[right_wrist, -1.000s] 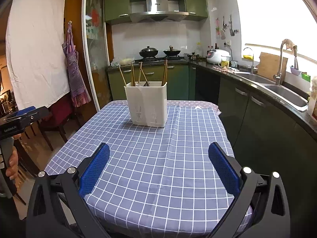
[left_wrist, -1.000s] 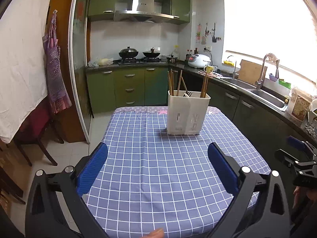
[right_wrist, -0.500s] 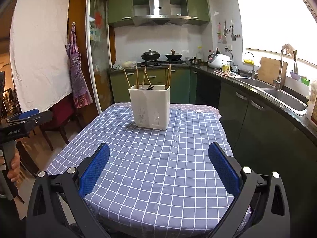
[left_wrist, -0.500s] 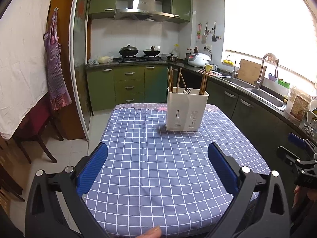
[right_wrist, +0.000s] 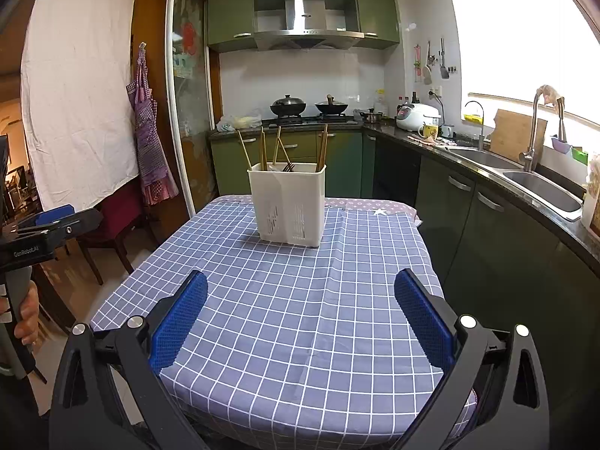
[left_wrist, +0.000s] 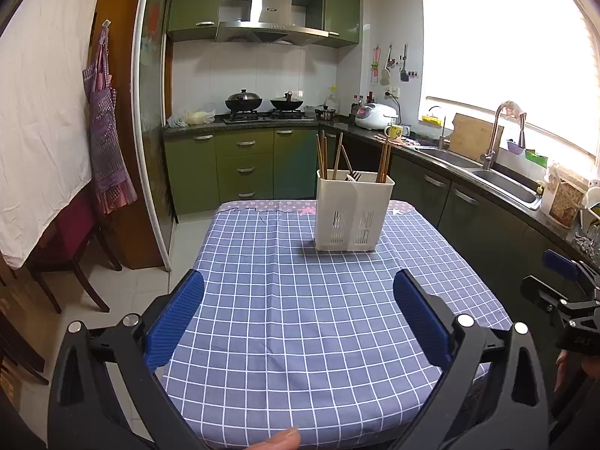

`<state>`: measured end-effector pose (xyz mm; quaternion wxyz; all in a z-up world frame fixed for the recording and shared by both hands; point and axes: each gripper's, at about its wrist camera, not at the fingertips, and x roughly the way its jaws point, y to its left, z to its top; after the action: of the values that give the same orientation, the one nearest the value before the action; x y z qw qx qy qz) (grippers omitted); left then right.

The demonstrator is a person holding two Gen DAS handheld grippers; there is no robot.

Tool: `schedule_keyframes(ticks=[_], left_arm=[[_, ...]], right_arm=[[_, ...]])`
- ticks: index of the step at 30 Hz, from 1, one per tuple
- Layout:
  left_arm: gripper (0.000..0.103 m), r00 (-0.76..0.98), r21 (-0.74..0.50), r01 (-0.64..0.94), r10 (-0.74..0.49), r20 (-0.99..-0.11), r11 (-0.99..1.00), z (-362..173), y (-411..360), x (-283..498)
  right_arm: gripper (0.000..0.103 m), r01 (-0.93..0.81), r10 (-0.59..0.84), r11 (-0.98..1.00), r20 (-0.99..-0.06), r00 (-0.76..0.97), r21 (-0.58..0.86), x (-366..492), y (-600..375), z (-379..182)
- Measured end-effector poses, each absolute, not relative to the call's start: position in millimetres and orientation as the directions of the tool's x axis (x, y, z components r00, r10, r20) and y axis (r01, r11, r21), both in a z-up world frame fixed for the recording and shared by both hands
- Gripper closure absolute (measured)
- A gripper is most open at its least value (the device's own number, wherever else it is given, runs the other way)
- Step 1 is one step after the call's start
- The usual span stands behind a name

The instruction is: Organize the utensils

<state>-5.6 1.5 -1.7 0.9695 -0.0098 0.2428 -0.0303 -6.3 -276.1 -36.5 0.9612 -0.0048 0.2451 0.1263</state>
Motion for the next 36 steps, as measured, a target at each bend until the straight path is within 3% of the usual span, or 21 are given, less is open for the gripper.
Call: schedule_keyframes(ticks=[36], left_arm=[[0.007, 0.882, -0.022, 0.046, -0.051, -0.468, 0.999, -0.2, -2.9, -8.2]], right_arm=[[0.005, -0.246, 0.242, 0.968, -0.472, 0.848, 0.054, -5.4, -275.9, -34.0]])
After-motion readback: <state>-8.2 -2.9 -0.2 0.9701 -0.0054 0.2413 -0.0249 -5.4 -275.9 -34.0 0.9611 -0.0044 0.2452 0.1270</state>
